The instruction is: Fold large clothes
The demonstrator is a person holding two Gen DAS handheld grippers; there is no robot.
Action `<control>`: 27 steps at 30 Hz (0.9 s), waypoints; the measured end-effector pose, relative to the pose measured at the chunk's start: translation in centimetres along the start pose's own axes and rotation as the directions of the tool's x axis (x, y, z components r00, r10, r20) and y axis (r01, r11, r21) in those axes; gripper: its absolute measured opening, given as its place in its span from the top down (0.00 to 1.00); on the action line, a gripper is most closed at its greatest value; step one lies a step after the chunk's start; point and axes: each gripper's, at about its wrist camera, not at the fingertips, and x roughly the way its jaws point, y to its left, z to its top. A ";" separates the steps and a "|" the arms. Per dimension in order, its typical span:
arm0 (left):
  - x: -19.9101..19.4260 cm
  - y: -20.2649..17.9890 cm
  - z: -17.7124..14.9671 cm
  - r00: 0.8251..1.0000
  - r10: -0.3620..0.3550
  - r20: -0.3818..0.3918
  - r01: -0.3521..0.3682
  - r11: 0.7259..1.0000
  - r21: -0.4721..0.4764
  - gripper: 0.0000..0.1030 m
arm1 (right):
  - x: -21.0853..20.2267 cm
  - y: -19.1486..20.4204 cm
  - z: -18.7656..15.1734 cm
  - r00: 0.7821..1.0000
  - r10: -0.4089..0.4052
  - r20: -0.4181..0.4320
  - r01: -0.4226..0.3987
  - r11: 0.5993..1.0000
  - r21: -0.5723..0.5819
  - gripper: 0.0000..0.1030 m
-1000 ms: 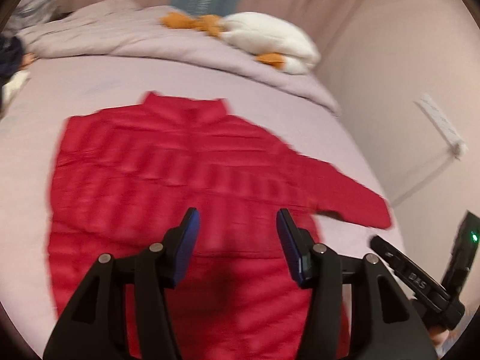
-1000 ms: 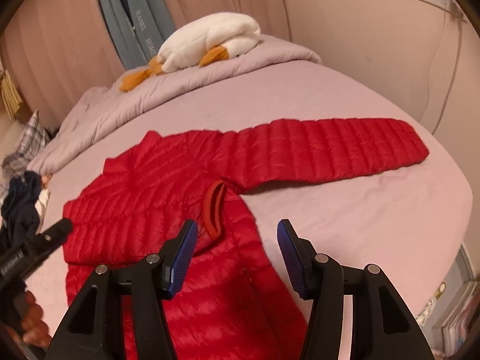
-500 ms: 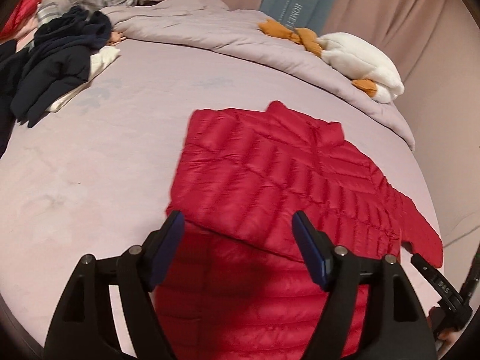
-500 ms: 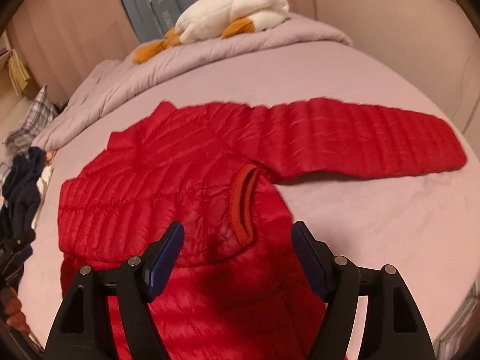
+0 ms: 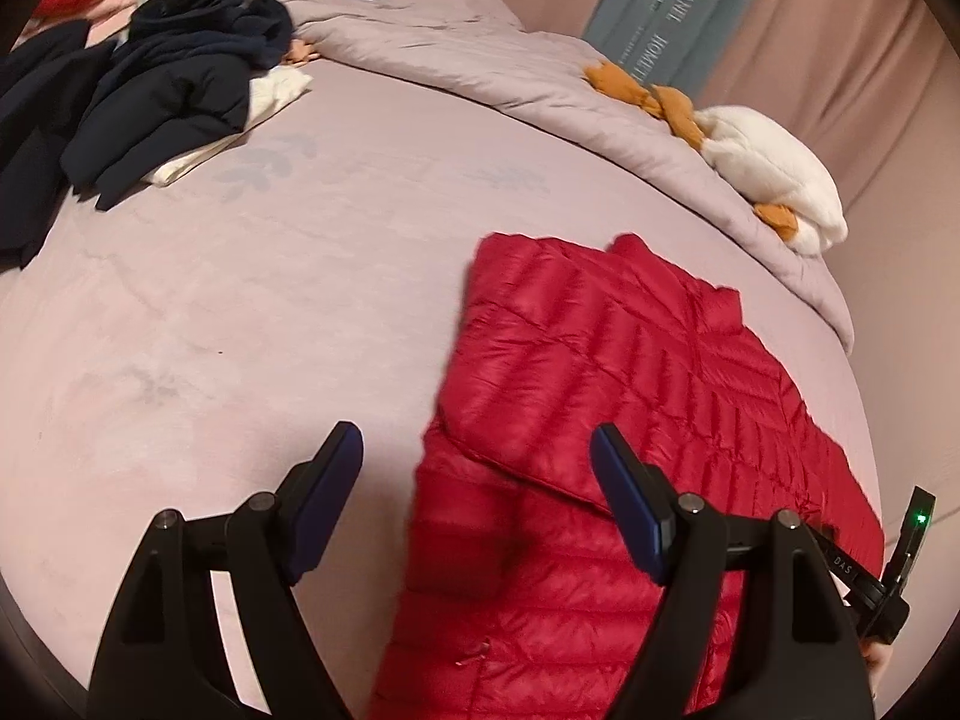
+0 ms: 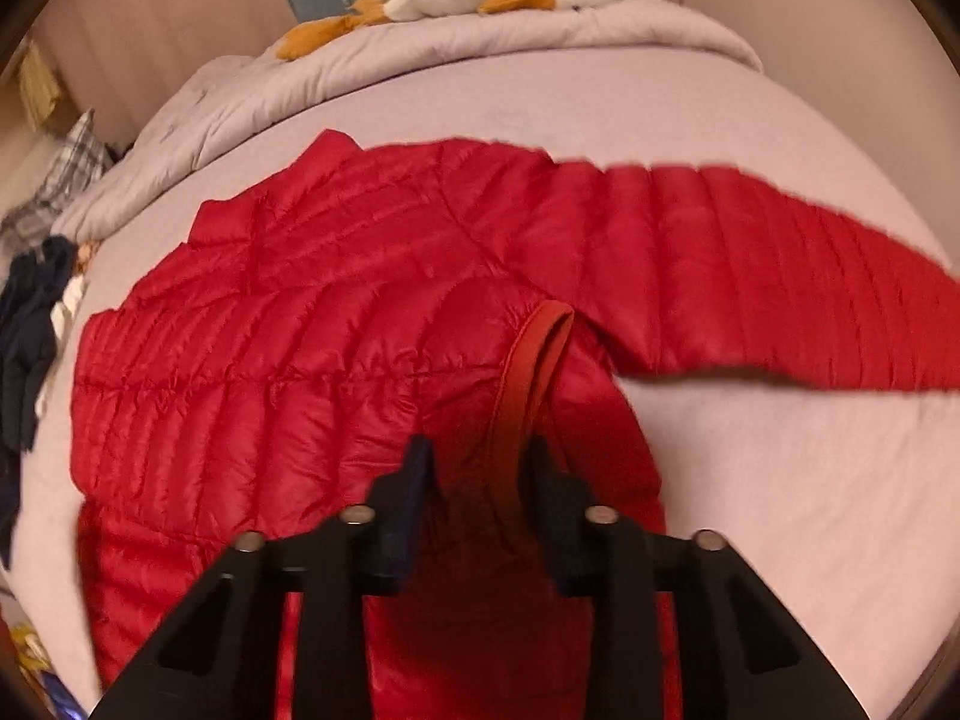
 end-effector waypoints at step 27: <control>9.3 -2.6 2.3 0.987 -0.123 -0.104 0.116 0.991 -0.072 0.40 | 0.1 3.4 10.0 0.987 0.003 0.163 0.023 0.987 -0.158 0.83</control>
